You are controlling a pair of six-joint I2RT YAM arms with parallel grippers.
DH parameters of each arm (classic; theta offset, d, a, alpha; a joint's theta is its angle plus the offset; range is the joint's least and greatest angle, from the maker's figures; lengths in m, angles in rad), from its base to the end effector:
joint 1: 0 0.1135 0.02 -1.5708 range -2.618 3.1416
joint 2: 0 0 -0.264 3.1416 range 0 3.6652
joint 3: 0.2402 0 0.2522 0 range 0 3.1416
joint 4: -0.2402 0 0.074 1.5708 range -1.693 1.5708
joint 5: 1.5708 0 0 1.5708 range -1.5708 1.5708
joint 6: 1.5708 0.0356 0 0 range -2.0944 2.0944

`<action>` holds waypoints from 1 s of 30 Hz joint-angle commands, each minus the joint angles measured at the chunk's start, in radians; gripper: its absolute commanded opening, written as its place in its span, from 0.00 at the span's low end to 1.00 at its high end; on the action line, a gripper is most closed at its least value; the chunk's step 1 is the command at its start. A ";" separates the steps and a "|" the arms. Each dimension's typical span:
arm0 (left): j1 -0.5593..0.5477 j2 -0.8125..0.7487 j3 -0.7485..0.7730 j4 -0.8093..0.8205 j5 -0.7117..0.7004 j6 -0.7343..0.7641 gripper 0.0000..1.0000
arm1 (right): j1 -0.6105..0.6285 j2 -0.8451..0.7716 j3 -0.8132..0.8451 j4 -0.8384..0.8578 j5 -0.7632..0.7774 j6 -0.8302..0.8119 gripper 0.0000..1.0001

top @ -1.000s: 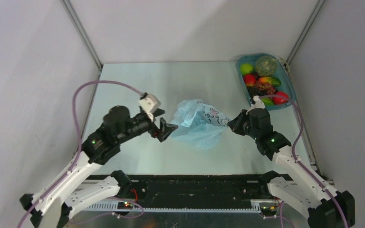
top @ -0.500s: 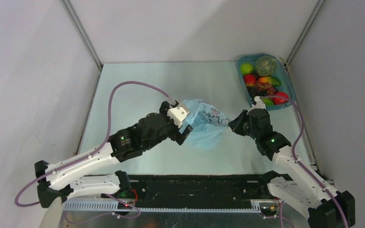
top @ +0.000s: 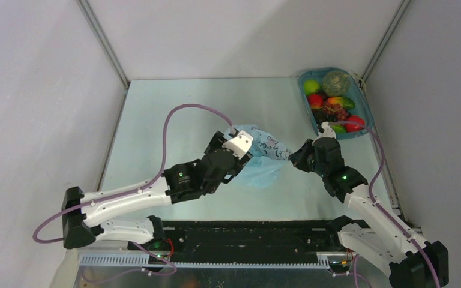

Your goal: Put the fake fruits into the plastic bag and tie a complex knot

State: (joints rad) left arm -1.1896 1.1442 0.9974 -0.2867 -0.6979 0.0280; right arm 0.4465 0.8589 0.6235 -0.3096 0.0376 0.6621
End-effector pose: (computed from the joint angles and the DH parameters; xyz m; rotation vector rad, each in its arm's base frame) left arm 0.1156 -0.2270 0.3348 0.7051 1.7636 -0.0860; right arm 0.1750 0.0823 0.2578 0.2573 2.1627 0.6107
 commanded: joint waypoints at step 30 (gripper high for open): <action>0.184 -0.037 0.238 -0.232 0.316 -0.068 0.00 | 0.012 -0.022 0.173 -0.155 0.173 -0.154 0.59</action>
State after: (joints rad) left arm -1.0740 1.1770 1.1545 -0.3782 -0.5041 0.0151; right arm 0.4507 0.8497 0.7082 -0.4000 0.1097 0.5652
